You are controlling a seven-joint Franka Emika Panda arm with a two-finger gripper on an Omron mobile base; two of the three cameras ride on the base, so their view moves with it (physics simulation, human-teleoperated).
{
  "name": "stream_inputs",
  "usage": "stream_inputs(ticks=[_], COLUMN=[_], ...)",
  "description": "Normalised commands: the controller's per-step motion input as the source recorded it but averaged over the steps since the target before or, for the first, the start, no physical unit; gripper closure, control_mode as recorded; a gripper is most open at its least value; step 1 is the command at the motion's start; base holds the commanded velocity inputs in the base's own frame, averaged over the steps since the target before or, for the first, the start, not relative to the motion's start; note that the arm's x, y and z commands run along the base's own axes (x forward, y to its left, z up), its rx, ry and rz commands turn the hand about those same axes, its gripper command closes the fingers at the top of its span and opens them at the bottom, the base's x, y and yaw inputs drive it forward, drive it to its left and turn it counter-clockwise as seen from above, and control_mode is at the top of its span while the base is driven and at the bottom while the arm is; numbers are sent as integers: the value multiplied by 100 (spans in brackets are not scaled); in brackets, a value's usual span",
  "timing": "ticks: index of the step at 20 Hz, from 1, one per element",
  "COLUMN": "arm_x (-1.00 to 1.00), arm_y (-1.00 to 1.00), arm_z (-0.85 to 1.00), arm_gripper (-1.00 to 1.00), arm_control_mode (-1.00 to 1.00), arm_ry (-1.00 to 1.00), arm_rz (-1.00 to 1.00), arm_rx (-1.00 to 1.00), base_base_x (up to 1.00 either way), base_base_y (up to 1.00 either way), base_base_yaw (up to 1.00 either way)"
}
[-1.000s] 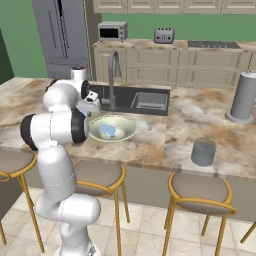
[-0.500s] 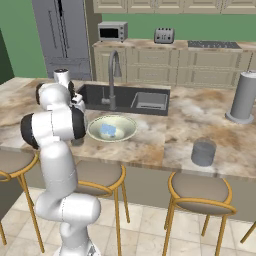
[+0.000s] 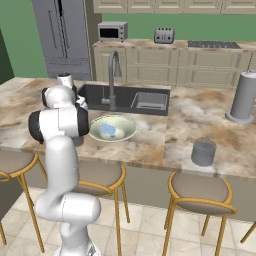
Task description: There are four ice cubes in the ice bowl. Place two ice cubes in each glass of water.
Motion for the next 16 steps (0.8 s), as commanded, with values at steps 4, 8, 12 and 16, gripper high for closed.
stream_inputs(ticks=[4, 8, 12, 16], arm_x=[1, 0, 0, 0], arm_y=[0, 0, 0, -2], arm_z=[-26, -30, -23, -11], arm_gripper=[100, 100, 100, 100], arm_control_mode=[-100, -100, -100, -100], arm_ry=[0, 0, 0, 0], arm_rz=[1, 0, 0, 0], arm_rx=[-1, -2, 0, 0], base_base_x=[0, 0, 0, 0], base_base_y=[0, 0, 0, 0], base_base_yaw=[0, 0, 0, 0])
